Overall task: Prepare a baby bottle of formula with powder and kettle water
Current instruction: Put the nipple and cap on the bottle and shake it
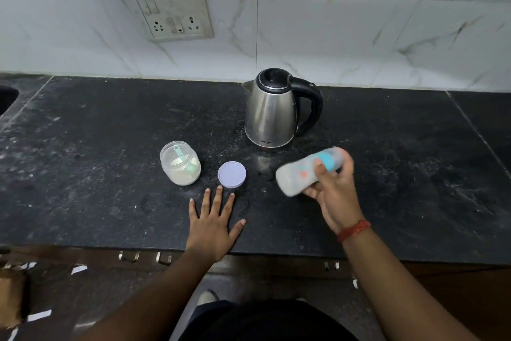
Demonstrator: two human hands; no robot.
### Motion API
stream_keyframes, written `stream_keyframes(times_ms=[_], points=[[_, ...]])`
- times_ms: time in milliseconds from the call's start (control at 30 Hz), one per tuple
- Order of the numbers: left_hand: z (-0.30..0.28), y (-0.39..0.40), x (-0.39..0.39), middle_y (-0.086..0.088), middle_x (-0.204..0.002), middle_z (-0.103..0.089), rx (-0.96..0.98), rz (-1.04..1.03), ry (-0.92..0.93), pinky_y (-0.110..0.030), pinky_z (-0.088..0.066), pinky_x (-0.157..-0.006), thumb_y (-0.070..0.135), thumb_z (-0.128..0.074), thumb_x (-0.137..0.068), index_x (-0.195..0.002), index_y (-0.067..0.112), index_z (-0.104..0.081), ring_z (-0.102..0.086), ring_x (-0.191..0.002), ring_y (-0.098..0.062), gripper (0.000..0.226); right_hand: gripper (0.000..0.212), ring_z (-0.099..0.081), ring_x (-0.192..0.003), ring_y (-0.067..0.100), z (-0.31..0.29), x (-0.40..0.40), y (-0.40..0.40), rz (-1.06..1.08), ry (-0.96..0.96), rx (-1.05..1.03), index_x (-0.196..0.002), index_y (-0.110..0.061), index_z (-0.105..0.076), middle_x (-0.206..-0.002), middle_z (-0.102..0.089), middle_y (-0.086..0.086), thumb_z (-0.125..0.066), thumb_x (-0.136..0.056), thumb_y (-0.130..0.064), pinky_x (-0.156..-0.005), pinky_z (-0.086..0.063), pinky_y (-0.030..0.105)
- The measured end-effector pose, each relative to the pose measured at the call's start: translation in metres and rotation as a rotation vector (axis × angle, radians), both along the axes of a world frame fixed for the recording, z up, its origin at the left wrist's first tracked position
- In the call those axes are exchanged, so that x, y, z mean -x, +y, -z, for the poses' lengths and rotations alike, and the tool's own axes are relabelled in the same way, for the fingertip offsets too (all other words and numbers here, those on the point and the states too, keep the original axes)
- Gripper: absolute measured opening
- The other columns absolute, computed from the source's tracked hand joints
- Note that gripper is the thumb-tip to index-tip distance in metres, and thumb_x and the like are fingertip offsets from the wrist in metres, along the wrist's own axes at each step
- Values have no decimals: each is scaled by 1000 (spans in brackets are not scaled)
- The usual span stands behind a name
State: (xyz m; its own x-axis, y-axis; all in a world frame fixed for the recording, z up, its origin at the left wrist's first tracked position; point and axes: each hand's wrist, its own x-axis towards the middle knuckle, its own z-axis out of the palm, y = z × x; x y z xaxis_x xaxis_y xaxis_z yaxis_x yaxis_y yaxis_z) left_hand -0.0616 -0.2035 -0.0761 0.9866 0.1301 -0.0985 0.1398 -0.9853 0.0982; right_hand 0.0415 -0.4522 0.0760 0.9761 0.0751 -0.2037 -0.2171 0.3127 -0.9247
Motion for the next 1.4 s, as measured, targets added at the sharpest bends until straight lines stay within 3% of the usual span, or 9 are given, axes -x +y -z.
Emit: stream_keyframes(times_ms=[267, 367, 500, 600, 700, 833, 1167, 1267, 1400], points=[[-3, 1, 1, -4, -173, -6, 3, 0, 15, -66, 4, -123, 79, 6, -92, -163, 32, -11, 5, -159, -31, 87, 57, -67, -107, 23, -2, 0, -3, -88, -42, 69, -140, -30, -40, -119, -61, 4, -65, -93, -10, -79, -62, 49], [-3, 0, 0, -5, -173, -9, 2, -5, 11, -67, 1, -123, 79, 4, -93, -163, 31, -15, 1, -159, -32, 87, 54, -63, -117, 29, 1, -1, -5, 99, -31, -25, -142, -24, -36, -124, -57, 7, -63, -97, -9, -81, -61, 50], [-4, 1, 1, -5, -173, -7, 10, -3, 10, -66, 3, -123, 79, 6, -91, -163, 31, -13, 3, -159, -31, 88, 61, -66, -113, 28, 3, 3, 6, -103, -57, 112, -142, -32, -40, -128, -57, 11, -68, -93, -9, -81, -61, 50], [-4, 0, 1, -5, -173, -8, 5, -3, -2, -66, 3, -123, 79, 5, -92, -163, 31, -14, 1, -159, -32, 88, 56, -66, -113, 25, 4, -1, 7, 96, -18, -20, -142, -23, -36, -125, -58, 7, -65, -96, -12, -82, -61, 51], [-2, 1, 1, -5, -173, -8, 6, -5, 7, -66, 3, -123, 79, 5, -92, -163, 31, -14, 2, -159, -31, 88, 59, -67, -112, 29, 4, -1, 8, -84, -21, 106, -141, -28, -40, -126, -60, 10, -69, -93, -10, -81, -61, 51], [0, 0, 0, -6, -172, -15, -3, -6, 1, -67, -2, -122, 78, -1, -95, -162, 30, -21, -5, -159, -32, 85, 51, -63, -120, 33, 4, -4, 0, 97, -2, 19, -138, -22, -39, -127, -57, 9, -65, -96, -12, -79, -62, 49], [3, 4, 0, -6, -171, -17, -11, 5, -9, -67, -5, -122, 76, -6, -97, -162, 30, -21, -8, -159, -33, 81, 61, -67, -107, 22, 10, -8, 7, -108, -46, 123, -141, -30, -44, -122, -61, 5, -71, -91, -8, -75, -61, 43], [3, 2, 0, -7, -171, -19, -24, 1, -9, -67, -7, -122, 76, -7, -97, -162, 30, -24, -9, -159, -33, 81, 52, -67, -111, 22, 13, -9, 4, 156, -9, 8, -138, -26, -40, -128, -59, 7, -67, -95, -14, -76, -62, 44], [2, 2, 0, -7, -170, -21, -19, 3, -13, -68, -10, -122, 75, -8, -98, -161, 29, -27, -12, -158, -33, 81, 60, -68, -112, 26, 18, -8, 9, -56, -39, 199, -138, -37, -45, -130, -59, 10, -74, -91, -14, -79, -63, 49]])
